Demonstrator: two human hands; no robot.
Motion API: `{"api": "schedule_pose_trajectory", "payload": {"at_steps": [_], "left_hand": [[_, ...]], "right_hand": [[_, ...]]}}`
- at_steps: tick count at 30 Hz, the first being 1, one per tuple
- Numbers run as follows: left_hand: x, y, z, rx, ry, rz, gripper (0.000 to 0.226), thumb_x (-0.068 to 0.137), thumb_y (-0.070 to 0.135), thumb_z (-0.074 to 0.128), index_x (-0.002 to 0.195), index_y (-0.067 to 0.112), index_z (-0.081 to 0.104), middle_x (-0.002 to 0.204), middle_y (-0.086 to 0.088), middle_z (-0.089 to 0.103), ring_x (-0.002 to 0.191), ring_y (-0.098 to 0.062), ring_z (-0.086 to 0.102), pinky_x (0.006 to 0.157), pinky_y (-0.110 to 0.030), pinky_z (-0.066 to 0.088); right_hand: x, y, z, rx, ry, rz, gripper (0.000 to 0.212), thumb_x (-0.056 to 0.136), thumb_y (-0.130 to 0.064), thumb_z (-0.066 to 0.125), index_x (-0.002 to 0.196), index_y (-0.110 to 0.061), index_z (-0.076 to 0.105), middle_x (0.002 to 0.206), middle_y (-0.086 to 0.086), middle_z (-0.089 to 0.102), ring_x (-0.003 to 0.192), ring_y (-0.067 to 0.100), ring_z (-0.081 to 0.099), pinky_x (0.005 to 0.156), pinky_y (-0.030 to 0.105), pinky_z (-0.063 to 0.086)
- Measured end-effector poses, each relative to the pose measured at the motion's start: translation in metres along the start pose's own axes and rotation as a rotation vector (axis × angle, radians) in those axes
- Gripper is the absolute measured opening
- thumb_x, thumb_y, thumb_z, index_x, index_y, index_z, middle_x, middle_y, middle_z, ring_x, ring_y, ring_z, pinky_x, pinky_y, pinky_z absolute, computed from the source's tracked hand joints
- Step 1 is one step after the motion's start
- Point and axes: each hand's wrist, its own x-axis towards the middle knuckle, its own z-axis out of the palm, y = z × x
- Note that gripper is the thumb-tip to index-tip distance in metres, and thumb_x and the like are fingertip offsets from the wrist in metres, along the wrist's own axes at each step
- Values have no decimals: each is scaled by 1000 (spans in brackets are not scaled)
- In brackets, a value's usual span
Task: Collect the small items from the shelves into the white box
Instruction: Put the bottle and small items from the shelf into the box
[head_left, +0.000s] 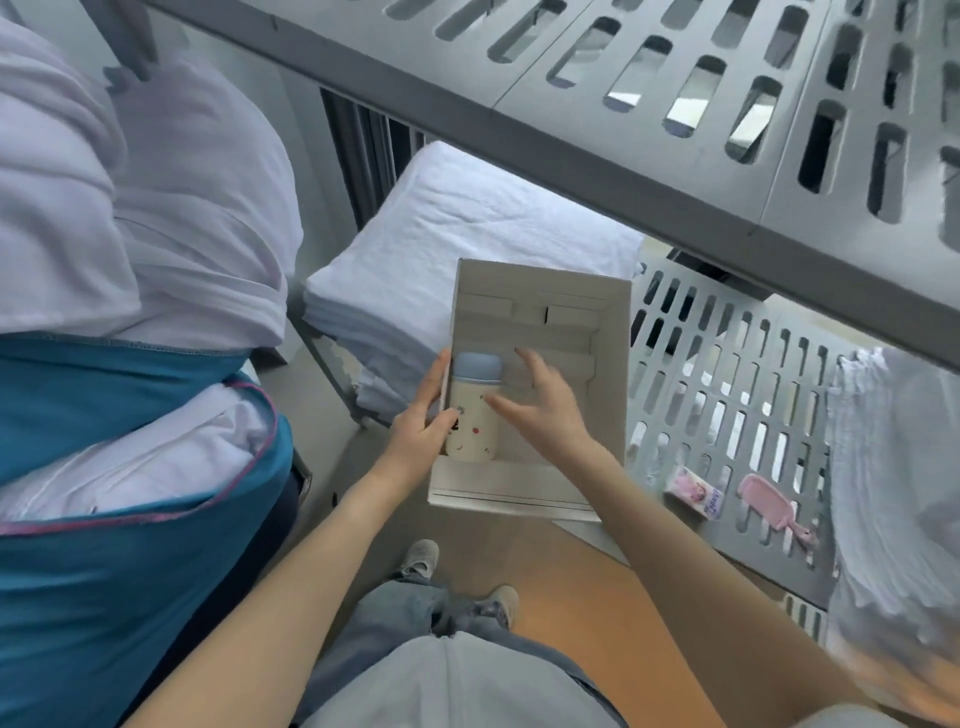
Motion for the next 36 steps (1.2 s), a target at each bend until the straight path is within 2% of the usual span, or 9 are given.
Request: {"api": "schedule_pose_trajectory", "payload": {"at_steps": [2, 4, 8, 10, 16, 22, 26, 31, 36], "left_hand": [[1, 2, 2, 6, 10, 7, 69, 99, 11, 46, 143, 56, 18, 135, 36, 33, 99, 19, 47, 94, -13, 39], [3, 1, 6, 26, 27, 6, 68, 99, 10, 45, 145, 51, 16, 132, 31, 35, 94, 21, 44, 85, 0, 38], [2, -7, 11, 103, 100, -7, 67, 99, 14, 43, 148, 51, 16, 81, 28, 33, 69, 6, 39, 64, -10, 40], [2, -10, 13, 132, 124, -26, 67, 99, 16, 42, 146, 55, 16, 76, 25, 28, 67, 4, 36, 64, -13, 35], [-6, -4, 22, 151, 172, -30, 66, 100, 15, 42, 147, 52, 15, 89, 37, 37, 70, 8, 40, 68, -13, 35], [-15, 0, 32, 83, 193, -33, 67, 100, 12, 41, 150, 48, 15, 132, 28, 29, 117, -1, 34, 96, -24, 29], [-18, -2, 35, 61, 196, -37, 67, 100, 13, 41, 149, 51, 15, 137, 32, 25, 122, 4, 29, 100, -22, 25], [-21, 1, 38, 30, 185, -43, 68, 99, 13, 42, 148, 51, 16, 127, 46, 25, 123, 6, 31, 100, -20, 25], [-23, 6, 36, -3, 161, -70, 68, 100, 11, 43, 150, 48, 17, 111, 56, 28, 100, 28, 39, 79, 7, 27]], "right_hand": [[-15, 5, -23, -16, 108, -132, 65, 84, -29, 72, 142, -19, 45, 138, 1, 52, 121, 16, 52, 101, 32, 45], [-33, 15, -48, 40, 263, -264, 52, 85, -17, 71, 133, -14, 54, 128, 1, 59, 111, 14, 59, 93, 32, 52], [-64, 65, -94, 81, 601, -271, 36, 86, -7, 69, 120, -7, 60, 115, 1, 63, 102, 15, 63, 85, 27, 56], [-73, 110, -109, -15, 670, -170, 37, 85, -6, 69, 121, -6, 59, 115, 5, 63, 100, 19, 62, 84, 36, 57], [-75, 211, -119, -297, 270, 224, 71, 82, -17, 70, 145, -12, 39, 145, 12, 46, 134, 30, 42, 109, 45, 37], [-62, 258, -112, -433, 9, 379, 88, 77, -30, 75, 151, -26, 27, 147, 6, 44, 134, 27, 41, 107, 49, 39], [-57, 281, -100, -399, 58, 448, 81, 79, -22, 72, 150, -21, 32, 139, 13, 50, 126, 33, 46, 105, 47, 42], [-58, 281, -89, -403, 207, 424, 45, 82, -20, 65, 125, -14, 55, 116, 17, 61, 111, 36, 52, 93, 45, 44], [-55, 207, -105, 92, 428, 384, 48, 82, -24, 73, 126, -17, 56, 106, 6, 67, 85, 19, 64, 73, 33, 55]]}}
